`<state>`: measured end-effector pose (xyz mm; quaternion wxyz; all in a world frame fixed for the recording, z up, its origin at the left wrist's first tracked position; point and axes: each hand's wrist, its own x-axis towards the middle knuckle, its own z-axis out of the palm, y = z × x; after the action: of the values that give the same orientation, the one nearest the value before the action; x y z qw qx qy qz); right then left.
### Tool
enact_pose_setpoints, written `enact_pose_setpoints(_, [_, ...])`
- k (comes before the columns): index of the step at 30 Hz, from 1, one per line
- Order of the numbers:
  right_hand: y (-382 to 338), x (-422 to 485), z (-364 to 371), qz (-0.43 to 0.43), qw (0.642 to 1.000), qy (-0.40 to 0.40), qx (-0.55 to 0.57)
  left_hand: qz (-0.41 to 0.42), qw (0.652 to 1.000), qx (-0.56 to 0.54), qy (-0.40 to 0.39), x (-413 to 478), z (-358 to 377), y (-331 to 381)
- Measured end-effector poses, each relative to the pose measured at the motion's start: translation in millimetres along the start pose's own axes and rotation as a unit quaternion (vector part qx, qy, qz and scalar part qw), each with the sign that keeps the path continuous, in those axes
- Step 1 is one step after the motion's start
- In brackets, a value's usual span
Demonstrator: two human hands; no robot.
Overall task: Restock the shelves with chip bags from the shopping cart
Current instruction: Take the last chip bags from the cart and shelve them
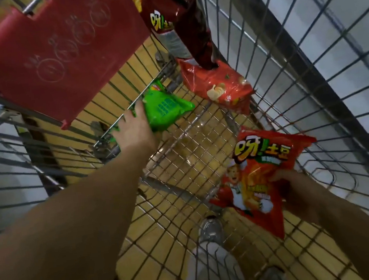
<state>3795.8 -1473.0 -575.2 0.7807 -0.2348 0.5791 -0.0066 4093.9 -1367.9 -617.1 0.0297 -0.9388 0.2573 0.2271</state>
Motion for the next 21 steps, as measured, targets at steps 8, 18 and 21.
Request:
enact_pose_setpoints(8, [8, 9, 21, -0.151, 0.969, 0.184, -0.063, -0.148, 0.787, -0.47, -0.37, -25, -50, 19])
enact_pose_setpoints(18, [24, 15, 21, -0.146, 0.966, 0.15, -0.15, -0.219, 0.784, -0.524, -0.25, -41, -29, 45])
enact_pose_setpoints(21, [27, 16, 26, -0.153, 0.969, 0.142, -0.135, -0.266, 0.762, -0.546, -0.224, -39, -11, 53])
